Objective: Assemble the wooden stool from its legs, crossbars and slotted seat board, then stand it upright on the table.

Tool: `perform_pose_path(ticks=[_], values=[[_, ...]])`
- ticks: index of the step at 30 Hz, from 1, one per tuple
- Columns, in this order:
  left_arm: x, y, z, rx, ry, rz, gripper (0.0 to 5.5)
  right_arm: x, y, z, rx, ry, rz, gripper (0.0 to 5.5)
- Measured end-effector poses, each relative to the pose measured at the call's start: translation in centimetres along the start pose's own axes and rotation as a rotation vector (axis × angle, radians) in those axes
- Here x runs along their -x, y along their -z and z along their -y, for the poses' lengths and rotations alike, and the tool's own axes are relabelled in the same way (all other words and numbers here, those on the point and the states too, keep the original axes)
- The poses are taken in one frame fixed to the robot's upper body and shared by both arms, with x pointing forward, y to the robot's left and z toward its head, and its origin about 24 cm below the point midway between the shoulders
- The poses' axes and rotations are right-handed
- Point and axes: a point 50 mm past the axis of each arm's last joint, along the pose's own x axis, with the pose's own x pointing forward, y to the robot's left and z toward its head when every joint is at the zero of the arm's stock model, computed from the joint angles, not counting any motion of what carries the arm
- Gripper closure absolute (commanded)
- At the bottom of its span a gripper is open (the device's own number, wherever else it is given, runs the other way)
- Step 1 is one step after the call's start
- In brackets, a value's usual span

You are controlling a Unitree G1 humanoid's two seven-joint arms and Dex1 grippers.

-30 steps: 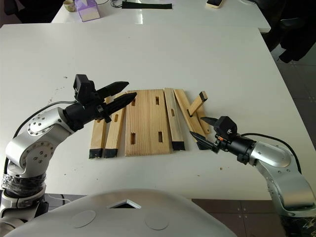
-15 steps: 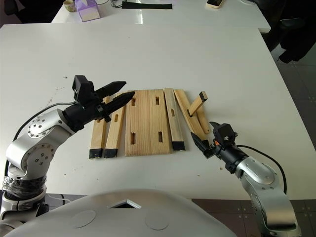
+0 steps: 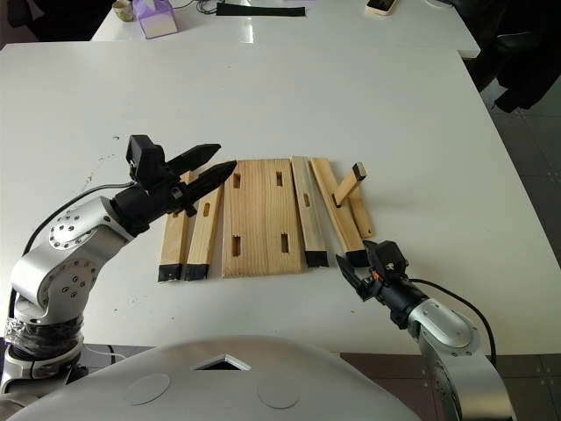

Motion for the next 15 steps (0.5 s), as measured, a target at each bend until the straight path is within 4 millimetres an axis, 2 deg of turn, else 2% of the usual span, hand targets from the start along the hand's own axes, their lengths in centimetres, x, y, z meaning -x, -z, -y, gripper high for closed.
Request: perform_pose_path(ticks=[6,15], values=[[-0.3,-0.1,-0.1,-0.003,0.007,0.003,3.05,-0.8,0.0,0.3,-0.008,0.032,0.014,3.42],[-0.5,0.0,-0.1,0.002,0.01,-0.002,3.05,-1.7,-0.2,0.1,-0.016,0.038,0.041,3.43]])
